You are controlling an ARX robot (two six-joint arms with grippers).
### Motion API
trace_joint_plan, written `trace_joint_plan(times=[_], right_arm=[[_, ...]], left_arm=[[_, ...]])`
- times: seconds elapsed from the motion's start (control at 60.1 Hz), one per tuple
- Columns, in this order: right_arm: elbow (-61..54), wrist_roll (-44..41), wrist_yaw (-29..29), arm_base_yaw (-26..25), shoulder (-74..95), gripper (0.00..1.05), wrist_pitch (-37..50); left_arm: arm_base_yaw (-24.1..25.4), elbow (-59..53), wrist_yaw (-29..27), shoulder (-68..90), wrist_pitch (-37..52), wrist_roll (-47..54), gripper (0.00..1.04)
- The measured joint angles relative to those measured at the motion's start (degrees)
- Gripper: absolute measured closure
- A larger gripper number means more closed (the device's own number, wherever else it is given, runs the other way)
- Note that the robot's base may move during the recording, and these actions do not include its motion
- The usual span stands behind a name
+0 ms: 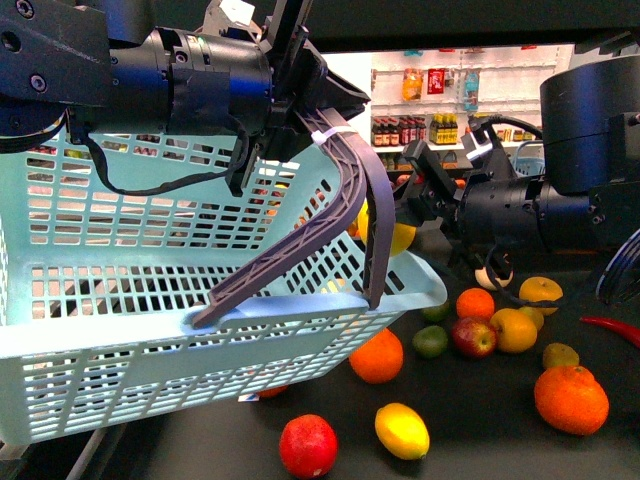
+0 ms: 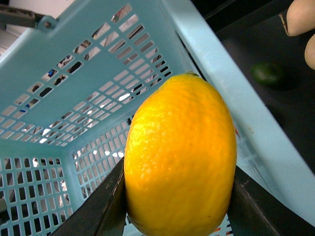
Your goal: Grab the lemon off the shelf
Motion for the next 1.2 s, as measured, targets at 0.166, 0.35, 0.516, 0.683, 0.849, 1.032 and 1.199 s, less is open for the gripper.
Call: trace_joint_plan(times=[0.166, 0.35, 0.516, 0.683, 0.849, 1.032, 1.199], right_arm=[[-0.83, -3.58, 0.48, 1.42, 0.0, 0.46, -0.13], [-0.98, -4.59, 1.4, 1.27, 0.0, 0.16, 2.62], [-0.81, -1.55, 2.16, -1.03, 0.11, 0.08, 6.51], [3.28, -3.45, 10.05, -5.7, 3.28, 0.07, 4.42], [7.43, -12.44, 19.45, -9.51, 10.91, 0.07, 1.25], [10.73, -25.0, 24.5, -10.67, 22.82, 0.07, -3.23], [10.73, -31.89, 24.17, -8.83, 29.44, 0.07, -3.87]], left_arm=[[0.0, 0.0, 0.02, 0.0, 0.0, -0.02, 0.99], [0.0, 0.0, 0.02, 0.0, 0.0, 0.04, 0.99], [0.0, 0.0, 0.04, 0.0, 0.0, -0.07, 0.99], [0.02, 0.0, -0.04, 0.0, 0.0, 0.0, 0.99], [0.0, 0.0, -0.02, 0.0, 0.0, -0.02, 0.99], [0.0, 0.0, 0.02, 0.0, 0.0, -0.07, 0.99], [0.0, 0.0, 0.0, 0.0, 0.0, -0.04, 0.99]])
